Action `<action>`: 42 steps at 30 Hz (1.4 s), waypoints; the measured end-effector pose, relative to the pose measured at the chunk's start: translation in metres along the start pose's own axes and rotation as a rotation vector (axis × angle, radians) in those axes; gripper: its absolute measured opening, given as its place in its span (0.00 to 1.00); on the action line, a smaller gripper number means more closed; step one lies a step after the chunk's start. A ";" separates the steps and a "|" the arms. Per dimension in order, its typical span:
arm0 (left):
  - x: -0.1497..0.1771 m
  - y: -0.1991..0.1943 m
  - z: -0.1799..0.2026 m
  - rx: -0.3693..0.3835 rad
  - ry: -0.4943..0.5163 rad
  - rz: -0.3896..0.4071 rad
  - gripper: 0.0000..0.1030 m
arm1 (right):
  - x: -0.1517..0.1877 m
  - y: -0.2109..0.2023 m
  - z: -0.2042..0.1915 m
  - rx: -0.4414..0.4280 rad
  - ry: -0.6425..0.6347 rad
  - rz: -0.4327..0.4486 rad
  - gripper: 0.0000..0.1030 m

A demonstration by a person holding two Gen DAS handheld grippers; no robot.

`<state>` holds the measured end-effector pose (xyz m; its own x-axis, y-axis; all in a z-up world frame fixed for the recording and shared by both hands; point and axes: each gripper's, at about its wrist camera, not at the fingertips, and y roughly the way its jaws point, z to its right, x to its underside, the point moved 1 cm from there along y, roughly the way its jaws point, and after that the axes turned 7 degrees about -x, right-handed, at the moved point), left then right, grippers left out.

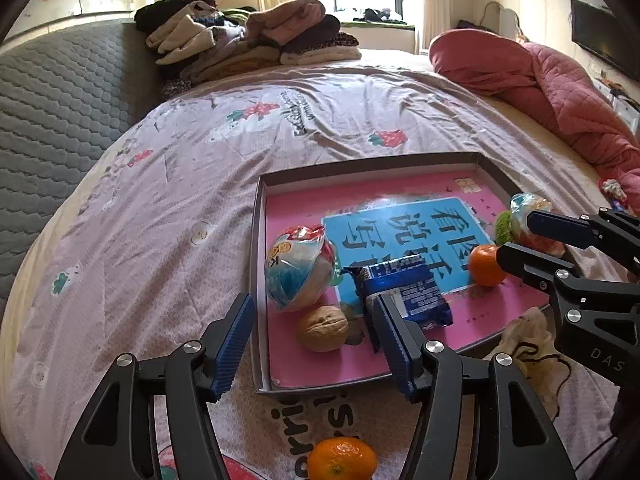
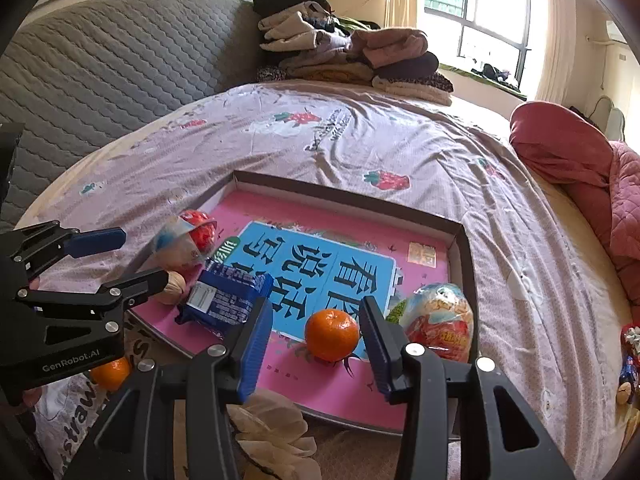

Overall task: Organize objects
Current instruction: 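Open the left tool to release the walnut while the right tool releases the orange, then withdraw both open tools from the tray toward the mandarin and mesh bag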

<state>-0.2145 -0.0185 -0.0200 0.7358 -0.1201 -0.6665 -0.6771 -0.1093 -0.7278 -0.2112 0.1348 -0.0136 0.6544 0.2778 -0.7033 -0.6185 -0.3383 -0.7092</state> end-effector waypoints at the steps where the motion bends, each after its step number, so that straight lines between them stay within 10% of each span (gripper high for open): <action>1: 0.000 -0.002 0.000 0.000 -0.002 0.005 0.61 | -0.001 -0.002 0.000 0.001 0.001 0.006 0.44; 42: 0.002 -0.084 -0.017 -0.061 -0.055 0.162 0.61 | -0.010 -0.095 -0.020 -0.040 -0.007 0.198 0.52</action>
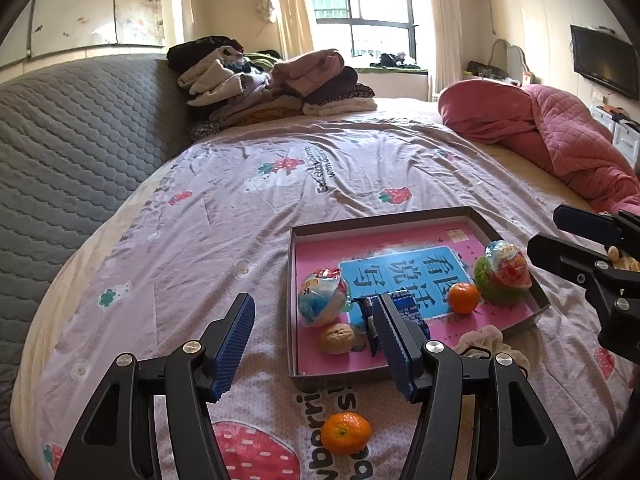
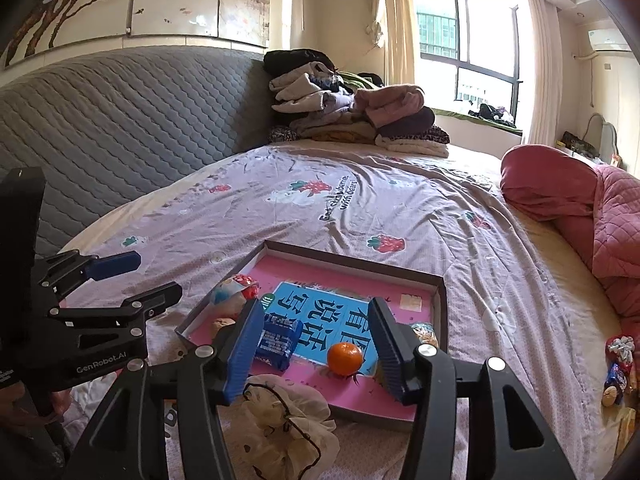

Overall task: Organize objects
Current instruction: 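Withdraw both open tools from the tray toward the mandarin and mesh bag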

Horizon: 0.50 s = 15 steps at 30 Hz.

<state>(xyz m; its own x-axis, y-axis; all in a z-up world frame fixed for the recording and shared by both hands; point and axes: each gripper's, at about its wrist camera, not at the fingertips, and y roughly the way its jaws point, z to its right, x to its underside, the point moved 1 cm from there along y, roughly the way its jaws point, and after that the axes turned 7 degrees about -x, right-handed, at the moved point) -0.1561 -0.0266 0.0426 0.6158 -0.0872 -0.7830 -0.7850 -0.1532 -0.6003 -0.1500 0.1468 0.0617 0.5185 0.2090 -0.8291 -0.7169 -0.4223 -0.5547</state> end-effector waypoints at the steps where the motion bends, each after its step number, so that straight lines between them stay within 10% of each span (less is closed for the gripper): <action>1: 0.000 -0.001 0.000 -0.002 0.001 -0.001 0.61 | 0.001 -0.002 0.000 -0.002 0.003 0.001 0.52; 15: 0.017 -0.017 0.000 0.002 0.004 -0.013 0.61 | 0.013 -0.019 -0.004 -0.015 0.011 0.002 0.53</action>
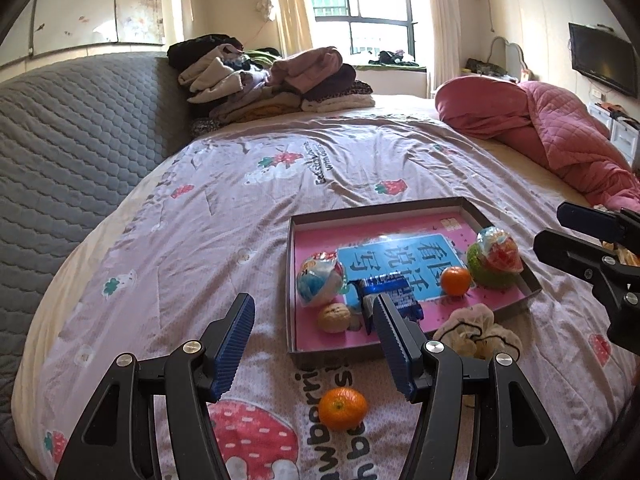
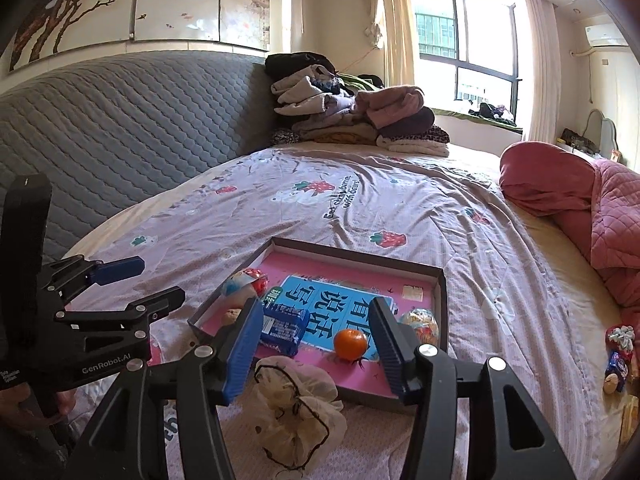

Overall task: Organize objects
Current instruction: 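Withdraw both open tools from the tray toward the mandarin and mesh bag, then move the left tool to the small mandarin while the right tool approaches the cream mesh bag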

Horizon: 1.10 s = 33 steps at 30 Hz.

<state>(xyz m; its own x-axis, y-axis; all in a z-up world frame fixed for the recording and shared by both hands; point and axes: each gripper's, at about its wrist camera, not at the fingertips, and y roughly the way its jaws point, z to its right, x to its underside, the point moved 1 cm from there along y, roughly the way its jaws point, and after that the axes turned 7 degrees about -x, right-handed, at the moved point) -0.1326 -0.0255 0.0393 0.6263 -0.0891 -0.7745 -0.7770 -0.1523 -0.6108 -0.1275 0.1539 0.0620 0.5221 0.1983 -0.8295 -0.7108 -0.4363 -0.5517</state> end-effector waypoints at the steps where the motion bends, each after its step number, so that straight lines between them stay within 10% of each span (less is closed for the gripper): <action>1: 0.003 -0.001 -0.001 0.002 0.000 -0.003 0.61 | 0.002 -0.001 -0.001 -0.001 0.001 0.000 0.53; 33: 0.077 0.040 0.006 0.052 0.022 -0.220 0.61 | 0.086 0.042 0.001 -0.001 0.050 -0.225 0.53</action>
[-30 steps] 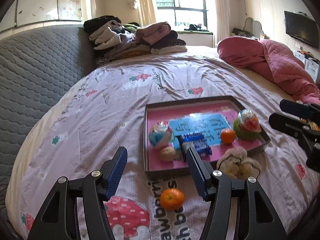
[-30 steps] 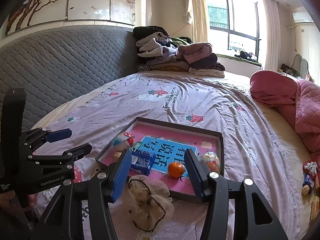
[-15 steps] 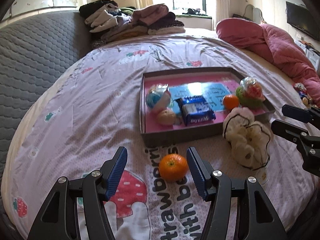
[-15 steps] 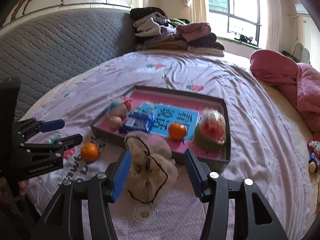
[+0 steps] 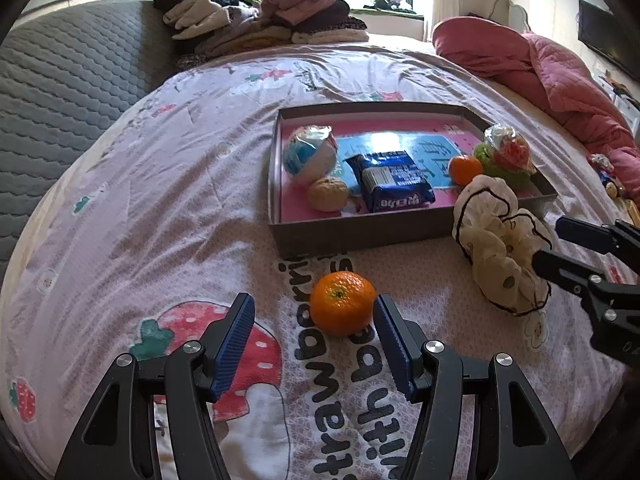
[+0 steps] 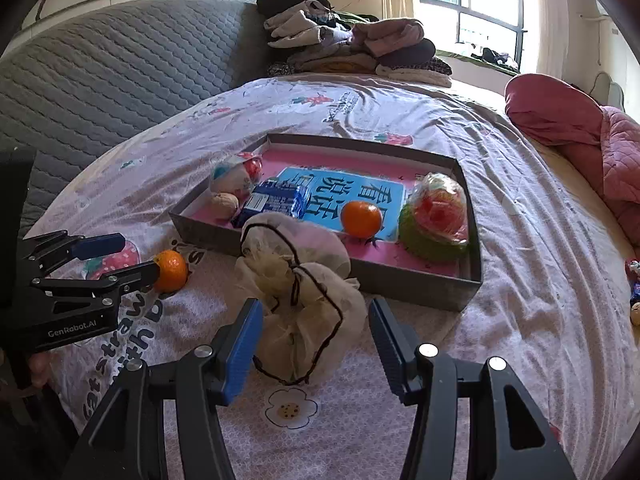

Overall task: Organize objects
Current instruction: 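Move the left tool to the small mandarin while the right tool approaches the cream mesh bag, then close the left tool on the mandarin while the right tool grasps the cream mesh bag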

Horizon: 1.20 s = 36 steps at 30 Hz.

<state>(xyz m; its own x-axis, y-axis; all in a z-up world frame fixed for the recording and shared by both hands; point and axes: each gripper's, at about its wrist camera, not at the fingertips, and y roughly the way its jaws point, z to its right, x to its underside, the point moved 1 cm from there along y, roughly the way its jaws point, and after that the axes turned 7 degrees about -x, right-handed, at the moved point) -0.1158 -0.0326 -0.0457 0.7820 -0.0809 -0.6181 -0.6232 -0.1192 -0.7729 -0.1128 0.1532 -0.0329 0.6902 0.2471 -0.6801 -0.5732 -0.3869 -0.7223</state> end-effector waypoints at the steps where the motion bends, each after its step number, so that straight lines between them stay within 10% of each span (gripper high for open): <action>1: 0.000 0.001 0.001 0.002 0.001 -0.004 0.61 | 0.001 0.002 0.000 0.002 -0.002 -0.003 0.53; 28: -0.003 0.030 0.008 0.074 -0.021 -0.013 0.61 | 0.004 0.047 -0.012 -0.015 -0.031 -0.024 0.52; 36: -0.003 0.042 -0.001 0.146 -0.094 -0.031 0.44 | 0.002 0.045 -0.005 -0.062 0.000 -0.011 0.24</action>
<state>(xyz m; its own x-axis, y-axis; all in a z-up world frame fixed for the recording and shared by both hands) -0.1440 -0.0385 -0.0759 0.8006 0.0148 -0.5990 -0.5991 0.0258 -0.8002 -0.1349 0.1319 -0.0661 0.6962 0.2513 -0.6725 -0.5373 -0.4388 -0.7202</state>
